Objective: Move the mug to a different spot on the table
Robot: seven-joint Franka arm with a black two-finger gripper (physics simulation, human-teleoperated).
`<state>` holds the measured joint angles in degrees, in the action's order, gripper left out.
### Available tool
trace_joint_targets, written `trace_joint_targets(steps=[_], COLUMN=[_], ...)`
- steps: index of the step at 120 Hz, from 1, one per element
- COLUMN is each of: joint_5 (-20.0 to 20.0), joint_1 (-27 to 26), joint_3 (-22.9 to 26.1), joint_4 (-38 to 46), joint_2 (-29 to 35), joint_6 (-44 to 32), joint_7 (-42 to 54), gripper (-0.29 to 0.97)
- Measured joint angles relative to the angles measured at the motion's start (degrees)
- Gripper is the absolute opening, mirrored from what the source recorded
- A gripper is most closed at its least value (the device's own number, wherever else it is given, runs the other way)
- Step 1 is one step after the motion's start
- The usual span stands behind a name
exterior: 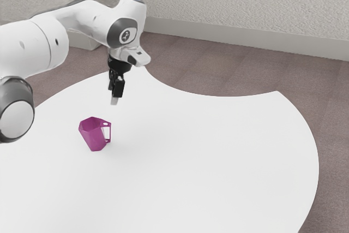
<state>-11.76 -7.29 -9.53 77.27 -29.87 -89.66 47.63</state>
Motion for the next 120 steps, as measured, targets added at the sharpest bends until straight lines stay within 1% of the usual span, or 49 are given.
trace_joint_targets(steps=[23,48,69,120], joint_5=[1.1,2.32,2.8,3.01], joint_1=[-0.14,-0.36,-0.24,0.05], joint_3=[-0.22,-0.46,-0.66,-1.74], joint_4=[7.38,12.39,14.09,14.05], joint_2=[-0.31,-0.4,-0.63,-1.71], joint_6=[-4.26,-8.08,-10.12,-13.53], joint_7=[4.84,8.27,10.05,12.43], gripper=[0.68,0.68,0.68,0.68])
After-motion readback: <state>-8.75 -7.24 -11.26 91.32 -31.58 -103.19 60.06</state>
